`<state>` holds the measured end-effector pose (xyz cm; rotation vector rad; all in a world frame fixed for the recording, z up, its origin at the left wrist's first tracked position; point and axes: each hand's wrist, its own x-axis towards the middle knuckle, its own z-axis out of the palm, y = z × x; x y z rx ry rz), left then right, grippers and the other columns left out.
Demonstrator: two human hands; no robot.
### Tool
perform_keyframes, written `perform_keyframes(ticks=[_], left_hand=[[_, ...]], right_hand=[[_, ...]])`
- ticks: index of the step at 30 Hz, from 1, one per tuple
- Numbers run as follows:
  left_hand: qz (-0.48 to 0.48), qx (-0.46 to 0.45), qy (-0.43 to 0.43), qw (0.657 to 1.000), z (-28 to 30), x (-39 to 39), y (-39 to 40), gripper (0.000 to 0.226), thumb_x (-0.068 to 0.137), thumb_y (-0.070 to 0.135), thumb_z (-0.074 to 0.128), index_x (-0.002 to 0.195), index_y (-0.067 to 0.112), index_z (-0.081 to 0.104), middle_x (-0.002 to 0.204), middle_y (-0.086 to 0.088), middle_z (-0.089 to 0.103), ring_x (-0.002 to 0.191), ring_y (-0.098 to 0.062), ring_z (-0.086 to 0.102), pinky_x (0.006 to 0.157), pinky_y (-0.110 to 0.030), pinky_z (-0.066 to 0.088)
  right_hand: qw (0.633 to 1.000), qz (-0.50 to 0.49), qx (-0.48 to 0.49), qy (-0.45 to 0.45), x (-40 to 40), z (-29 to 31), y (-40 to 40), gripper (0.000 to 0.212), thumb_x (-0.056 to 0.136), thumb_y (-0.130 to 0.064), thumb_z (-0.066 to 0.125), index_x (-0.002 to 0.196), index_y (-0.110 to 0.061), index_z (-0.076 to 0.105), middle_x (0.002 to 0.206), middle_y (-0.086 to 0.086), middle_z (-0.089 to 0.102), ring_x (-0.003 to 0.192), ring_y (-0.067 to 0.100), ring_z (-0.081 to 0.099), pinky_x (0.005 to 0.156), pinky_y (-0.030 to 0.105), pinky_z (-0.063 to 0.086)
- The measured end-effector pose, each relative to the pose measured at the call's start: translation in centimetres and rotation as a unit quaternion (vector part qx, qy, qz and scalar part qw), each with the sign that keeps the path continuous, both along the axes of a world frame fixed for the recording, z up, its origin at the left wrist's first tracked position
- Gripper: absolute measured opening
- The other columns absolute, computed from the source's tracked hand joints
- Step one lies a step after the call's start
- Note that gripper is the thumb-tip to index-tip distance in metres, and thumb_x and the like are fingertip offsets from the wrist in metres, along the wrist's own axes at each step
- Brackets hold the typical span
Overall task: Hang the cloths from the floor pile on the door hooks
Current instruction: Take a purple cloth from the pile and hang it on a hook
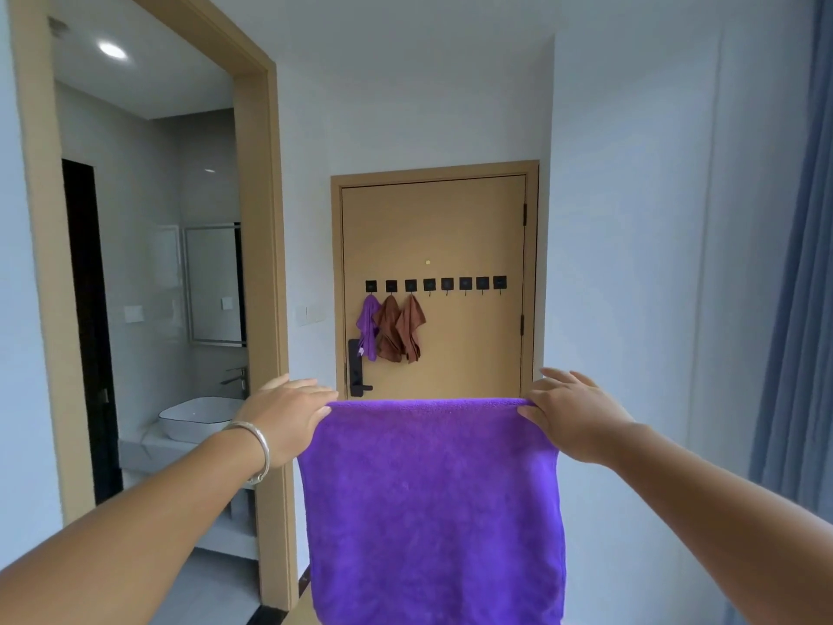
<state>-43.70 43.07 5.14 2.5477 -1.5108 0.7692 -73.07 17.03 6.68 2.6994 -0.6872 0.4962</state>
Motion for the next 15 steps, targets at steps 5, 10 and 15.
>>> perform_keyframes(ticks=[5, 10, 15], left_hand=[[0.007, 0.006, 0.006, 1.000, -0.7, 6.7, -5.0, 0.042, 0.103, 0.031, 0.024, 0.142, 0.033, 0.040, 0.146, 0.017, 0.041, 0.141, -0.005, 0.024, 0.118, -0.031, 0.008], [-0.005, -0.008, 0.011, 1.000, -0.4, 14.8, -10.5, 0.042, 0.103, 0.032, 0.024, 0.142, 0.033, 0.040, 0.147, 0.016, 0.040, 0.141, -0.006, 0.024, 0.118, -0.032, 0.011], [-0.009, -0.027, 0.001, 1.000, 1.0, 23.9, -16.0, 0.042, 0.103, 0.033, 0.025, 0.142, 0.032, 0.041, 0.145, 0.017, 0.042, 0.139, -0.006, 0.028, 0.116, -0.031, 0.015]], right_hand=[[1.000, -0.005, -0.010, 0.007, 6.9, -0.5, -4.4, 0.046, 0.103, -0.048, 0.022, 0.122, -0.028, 0.059, 0.137, -0.007, 0.049, 0.146, 0.015, 0.016, 0.115, 0.033, 0.015], [0.999, -0.021, -0.024, 0.017, 14.8, 0.2, -9.4, 0.045, 0.102, -0.048, 0.022, 0.121, -0.029, 0.058, 0.132, -0.008, 0.051, 0.142, 0.015, 0.021, 0.113, 0.032, 0.020], [0.999, -0.031, -0.026, 0.005, 23.1, 2.0, -14.1, 0.047, 0.103, -0.049, 0.021, 0.131, -0.031, 0.054, 0.143, -0.008, 0.046, 0.146, 0.015, 0.016, 0.116, 0.034, 0.017]])
